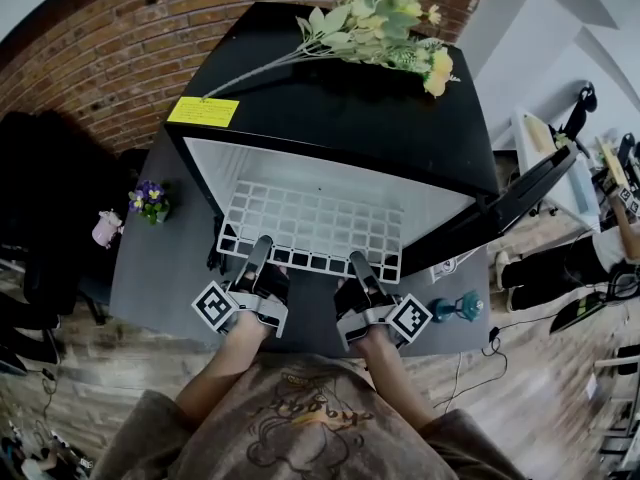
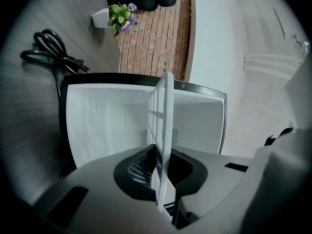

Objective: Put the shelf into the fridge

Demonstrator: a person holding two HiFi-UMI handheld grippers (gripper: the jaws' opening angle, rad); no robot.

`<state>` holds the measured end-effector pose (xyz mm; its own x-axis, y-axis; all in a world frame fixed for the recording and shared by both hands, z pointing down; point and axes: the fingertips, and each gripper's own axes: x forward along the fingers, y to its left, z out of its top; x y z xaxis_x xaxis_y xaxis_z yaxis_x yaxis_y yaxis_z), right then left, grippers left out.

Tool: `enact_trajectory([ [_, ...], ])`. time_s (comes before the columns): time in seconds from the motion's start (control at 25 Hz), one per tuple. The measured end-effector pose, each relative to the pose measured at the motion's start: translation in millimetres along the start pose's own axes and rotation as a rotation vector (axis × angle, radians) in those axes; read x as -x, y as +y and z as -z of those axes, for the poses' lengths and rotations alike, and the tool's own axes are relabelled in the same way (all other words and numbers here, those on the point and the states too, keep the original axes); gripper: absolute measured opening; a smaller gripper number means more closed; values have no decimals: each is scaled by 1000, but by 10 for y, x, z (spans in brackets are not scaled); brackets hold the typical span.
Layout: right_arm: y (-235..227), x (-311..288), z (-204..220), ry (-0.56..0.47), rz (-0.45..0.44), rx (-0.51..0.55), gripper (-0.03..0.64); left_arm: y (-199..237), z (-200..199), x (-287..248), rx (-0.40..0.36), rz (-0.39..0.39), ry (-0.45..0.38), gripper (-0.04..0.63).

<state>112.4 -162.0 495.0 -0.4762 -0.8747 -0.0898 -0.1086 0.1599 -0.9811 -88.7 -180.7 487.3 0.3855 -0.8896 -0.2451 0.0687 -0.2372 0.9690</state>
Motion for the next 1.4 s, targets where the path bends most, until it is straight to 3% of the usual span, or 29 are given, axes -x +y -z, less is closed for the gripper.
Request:
enact_trajectory([
  [1.4,-80,-460,-356,-61,37,9,29,137,-155,-560,6,-2,10,49],
])
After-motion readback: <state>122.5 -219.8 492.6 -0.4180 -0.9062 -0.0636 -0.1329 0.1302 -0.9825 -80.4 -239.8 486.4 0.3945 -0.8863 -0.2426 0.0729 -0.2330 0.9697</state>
